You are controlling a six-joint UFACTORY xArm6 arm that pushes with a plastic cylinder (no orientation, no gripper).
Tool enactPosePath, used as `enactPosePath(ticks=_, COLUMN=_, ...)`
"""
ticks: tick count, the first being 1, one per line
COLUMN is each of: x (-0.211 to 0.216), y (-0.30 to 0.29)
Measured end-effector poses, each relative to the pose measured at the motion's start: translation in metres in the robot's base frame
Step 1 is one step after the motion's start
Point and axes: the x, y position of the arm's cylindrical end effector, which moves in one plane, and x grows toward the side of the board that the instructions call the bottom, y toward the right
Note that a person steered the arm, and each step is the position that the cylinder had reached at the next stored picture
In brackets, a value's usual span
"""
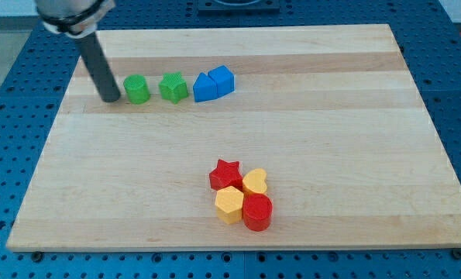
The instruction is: Separate the blue cube from blue triangle
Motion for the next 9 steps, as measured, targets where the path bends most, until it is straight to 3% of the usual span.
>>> enactPosePath(ticks=2, x=-0.001, y=0.038)
enactPosePath(ticks=3, x=-0.01, y=0.016)
enactPosePath(ticks=4, x=-0.049, y=0.003)
enactPosePath(ticks=5, x=-0.083, y=0.044)
enactPosePath(ticks=6, x=-0.085, y=0.111)
enactPosePath(ticks=7, x=-0.082, y=0.139)
enactPosePath(ticks=9, x=-0.061, y=0.141)
